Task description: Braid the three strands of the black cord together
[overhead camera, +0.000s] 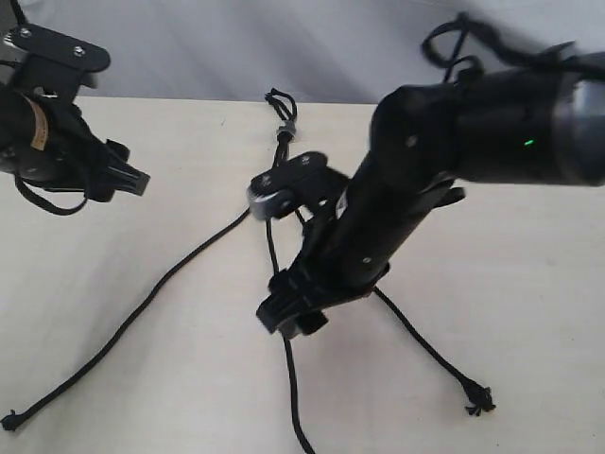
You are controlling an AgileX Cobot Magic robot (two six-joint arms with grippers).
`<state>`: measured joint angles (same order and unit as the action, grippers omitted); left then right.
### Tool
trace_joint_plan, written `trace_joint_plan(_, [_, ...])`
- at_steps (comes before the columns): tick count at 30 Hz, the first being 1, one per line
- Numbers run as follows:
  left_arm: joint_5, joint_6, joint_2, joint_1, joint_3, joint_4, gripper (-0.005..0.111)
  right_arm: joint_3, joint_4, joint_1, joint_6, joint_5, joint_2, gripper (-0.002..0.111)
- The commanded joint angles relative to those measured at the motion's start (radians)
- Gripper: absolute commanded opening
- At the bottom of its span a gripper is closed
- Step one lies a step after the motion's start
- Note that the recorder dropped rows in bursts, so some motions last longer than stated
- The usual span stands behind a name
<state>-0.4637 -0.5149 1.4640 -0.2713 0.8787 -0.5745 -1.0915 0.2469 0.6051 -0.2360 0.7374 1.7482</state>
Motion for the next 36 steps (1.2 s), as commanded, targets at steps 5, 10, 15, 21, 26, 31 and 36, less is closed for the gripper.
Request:
trace_joint_plan(5, [-0.007,-0.009,-0.013,0.100,0.003,0.003,0.065,-0.100,-0.103,0.117,0.101,-0.007,0.195,0.067])
trace_joint_plan(10, [-0.009,-0.009,-0.013,0.100,0.003,0.003,0.065,-0.116,-0.203,0.133,0.199,-0.031,0.266,0.060])
trace_joint_plan(15, [-0.009,-0.009,-0.013,0.100,0.003,0.003,0.065,-0.116,-0.223,0.133,0.199,-0.035,0.283,0.016])
trace_joint_plan(21, [-0.010,-0.007,-0.013,0.100,0.003,0.005,0.065,-0.172,-0.315,0.130,0.183,0.057,0.230,0.000])
trace_joint_plan(26, [-0.010,-0.007,-0.013,0.100,0.003,0.005,0.065,-0.234,-0.600,0.080,0.187,0.085,0.178,0.000])
trace_joint_plan(31, [-0.010,-0.005,-0.013,0.100,0.003,0.005,0.065,-0.244,-0.675,-0.055,0.187,-0.029,0.216,0.000])
trace_joint_plan(36, [-0.010,-0.005,-0.013,0.100,0.003,0.005,0.065,-0.244,-0.607,-0.154,0.187,-0.039,0.289,0.000])
